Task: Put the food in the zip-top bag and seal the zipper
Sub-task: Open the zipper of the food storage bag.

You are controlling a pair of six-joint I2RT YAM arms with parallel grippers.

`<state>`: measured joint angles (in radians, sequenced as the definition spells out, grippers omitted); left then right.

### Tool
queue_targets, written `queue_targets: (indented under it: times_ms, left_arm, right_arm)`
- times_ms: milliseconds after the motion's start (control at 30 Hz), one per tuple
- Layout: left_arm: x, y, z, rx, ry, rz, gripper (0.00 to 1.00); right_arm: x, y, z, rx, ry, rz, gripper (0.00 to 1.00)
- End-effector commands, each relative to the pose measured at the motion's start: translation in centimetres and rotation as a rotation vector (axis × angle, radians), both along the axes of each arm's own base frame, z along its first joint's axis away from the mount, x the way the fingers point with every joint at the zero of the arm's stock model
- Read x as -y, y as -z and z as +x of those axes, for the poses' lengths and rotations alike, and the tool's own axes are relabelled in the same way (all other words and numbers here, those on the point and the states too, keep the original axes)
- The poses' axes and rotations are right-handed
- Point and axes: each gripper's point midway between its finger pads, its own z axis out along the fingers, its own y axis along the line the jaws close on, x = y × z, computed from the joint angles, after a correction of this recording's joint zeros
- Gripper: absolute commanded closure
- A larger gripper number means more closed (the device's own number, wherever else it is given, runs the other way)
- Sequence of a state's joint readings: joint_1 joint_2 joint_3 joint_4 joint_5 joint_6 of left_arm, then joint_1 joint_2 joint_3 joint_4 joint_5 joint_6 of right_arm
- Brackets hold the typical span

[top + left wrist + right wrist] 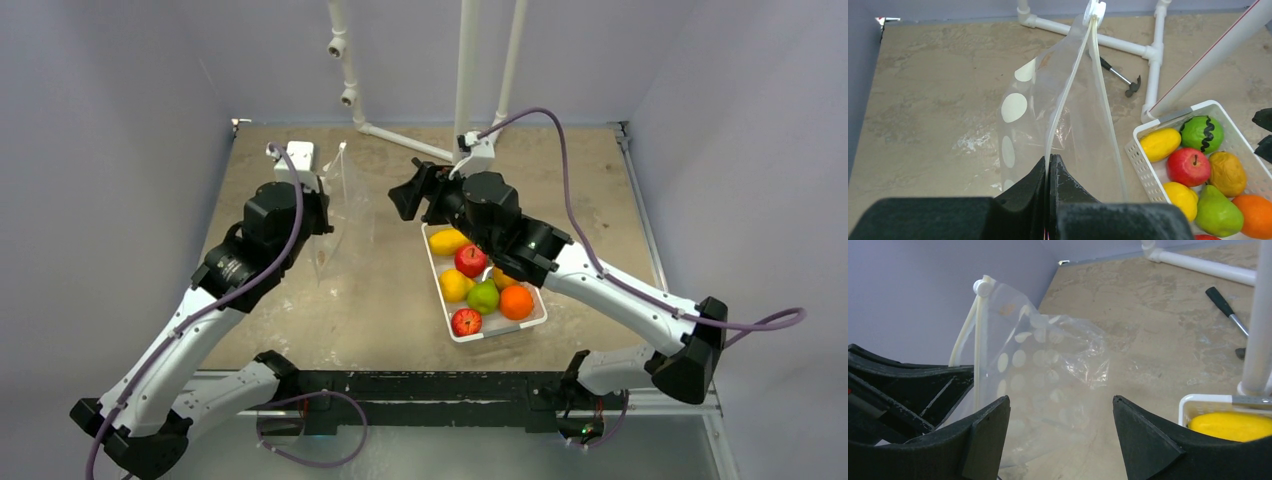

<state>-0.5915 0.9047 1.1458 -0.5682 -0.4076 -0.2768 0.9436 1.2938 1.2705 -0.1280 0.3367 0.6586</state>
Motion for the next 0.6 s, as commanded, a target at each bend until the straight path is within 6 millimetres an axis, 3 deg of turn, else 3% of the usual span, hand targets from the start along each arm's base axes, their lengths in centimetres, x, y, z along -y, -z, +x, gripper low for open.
queue_targets:
  times_ms: [0,267,567]
  left_arm:
    - [-0.9,-1.8,0.5,0.031,-0.061,0.005,1.0]
    - [-1.5,-1.1,1.0,-0.004,-0.117,0.06,1.0]
    - [-1.9,-0.9,1.2,-0.013,-0.146,0.1,1.0]
  right_arm:
    - [-2.7,-3.6,-0.3,0.077,-0.074,0.067,0.23]
    - [-6.6,-3.4,0.3,0.082,-0.116,0.052,0.26]
    - [-10.7,-3.2,-0.4,0.084,-0.174,0.034,0.3]
